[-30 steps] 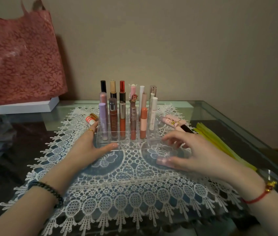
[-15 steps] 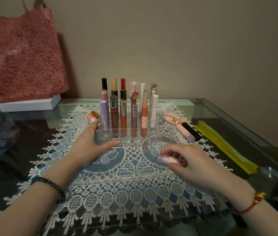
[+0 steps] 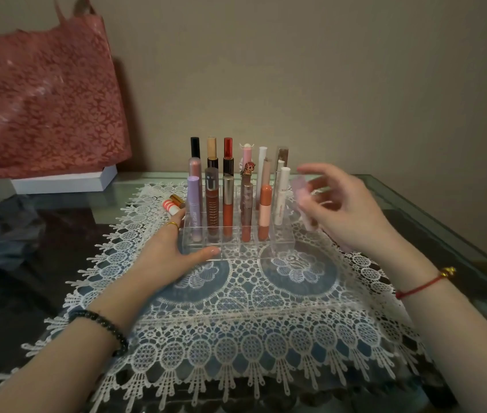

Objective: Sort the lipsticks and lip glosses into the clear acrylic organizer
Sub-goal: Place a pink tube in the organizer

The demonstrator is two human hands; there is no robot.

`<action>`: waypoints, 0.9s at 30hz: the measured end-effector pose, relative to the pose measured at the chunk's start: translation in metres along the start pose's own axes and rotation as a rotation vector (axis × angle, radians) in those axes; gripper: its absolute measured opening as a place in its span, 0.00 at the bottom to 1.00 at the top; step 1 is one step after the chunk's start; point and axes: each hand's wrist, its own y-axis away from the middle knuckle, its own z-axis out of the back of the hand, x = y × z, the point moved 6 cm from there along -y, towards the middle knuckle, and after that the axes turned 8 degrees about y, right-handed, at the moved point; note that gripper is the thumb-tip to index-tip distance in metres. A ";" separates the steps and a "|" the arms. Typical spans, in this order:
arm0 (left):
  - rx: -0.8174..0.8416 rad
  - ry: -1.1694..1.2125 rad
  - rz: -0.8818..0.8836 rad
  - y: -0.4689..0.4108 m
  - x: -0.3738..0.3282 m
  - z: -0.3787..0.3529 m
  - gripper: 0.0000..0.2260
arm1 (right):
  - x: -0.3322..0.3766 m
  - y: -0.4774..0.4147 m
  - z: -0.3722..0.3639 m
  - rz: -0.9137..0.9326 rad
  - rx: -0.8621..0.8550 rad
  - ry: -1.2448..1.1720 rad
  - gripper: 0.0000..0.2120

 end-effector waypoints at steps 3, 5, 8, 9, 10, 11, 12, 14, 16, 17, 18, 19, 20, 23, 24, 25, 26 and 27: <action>0.004 -0.011 0.004 0.000 0.001 0.000 0.43 | -0.005 -0.016 -0.002 -0.023 -0.134 -0.064 0.15; 0.010 0.008 0.007 0.000 0.001 -0.001 0.43 | -0.012 -0.022 -0.008 -0.062 -0.178 -0.125 0.16; 0.021 0.035 0.012 0.000 0.001 -0.002 0.43 | -0.023 -0.025 -0.017 -0.093 -0.223 -0.159 0.14; 0.022 0.044 0.016 -0.001 0.002 -0.002 0.43 | -0.027 -0.025 -0.019 -0.101 -0.239 -0.171 0.14; 0.019 0.048 0.014 -0.001 0.002 -0.002 0.42 | -0.031 -0.024 -0.022 -0.112 -0.253 -0.181 0.14; 0.014 0.044 0.010 -0.001 0.001 -0.002 0.42 | -0.035 -0.022 -0.025 -0.122 -0.264 -0.183 0.14; 0.010 0.034 0.005 -0.001 0.000 -0.002 0.42 | -0.037 -0.021 -0.027 -0.129 -0.270 -0.180 0.14; 0.003 0.014 0.007 -0.001 -0.001 -0.001 0.42 | -0.040 -0.019 -0.030 -0.130 -0.273 -0.174 0.14; -0.001 -0.005 0.001 -0.002 -0.001 -0.001 0.42 | -0.042 -0.018 -0.033 -0.124 -0.260 -0.159 0.14; -0.004 -0.014 -0.004 -0.001 -0.001 -0.001 0.42 | -0.042 -0.017 -0.034 -0.117 -0.249 -0.149 0.14; -0.008 -0.021 -0.005 -0.001 -0.001 0.000 0.42 | -0.042 -0.017 -0.035 -0.110 -0.238 -0.139 0.14; -0.013 -0.024 -0.003 -0.001 -0.001 0.000 0.42 | -0.042 -0.017 -0.036 -0.105 -0.228 -0.131 0.14; -0.017 -0.025 -0.001 -0.001 -0.001 0.000 0.43 | -0.043 -0.016 -0.038 -0.103 -0.220 -0.122 0.14; -0.028 -0.020 0.001 -0.001 -0.001 0.001 0.42 | -0.043 -0.015 -0.042 -0.102 -0.198 -0.092 0.14; -0.031 -0.020 0.003 -0.001 -0.002 0.001 0.42 | -0.043 -0.015 -0.043 -0.100 -0.192 -0.090 0.14; -0.032 -0.019 0.005 -0.001 -0.002 0.001 0.42 | -0.044 -0.015 -0.043 -0.099 -0.186 -0.090 0.14; -0.032 -0.022 0.007 0.000 -0.002 0.001 0.41 | -0.044 -0.014 -0.044 -0.100 -0.180 -0.088 0.14; -0.033 -0.031 0.007 0.000 -0.003 0.001 0.41 | -0.045 -0.014 -0.044 -0.102 -0.175 -0.080 0.14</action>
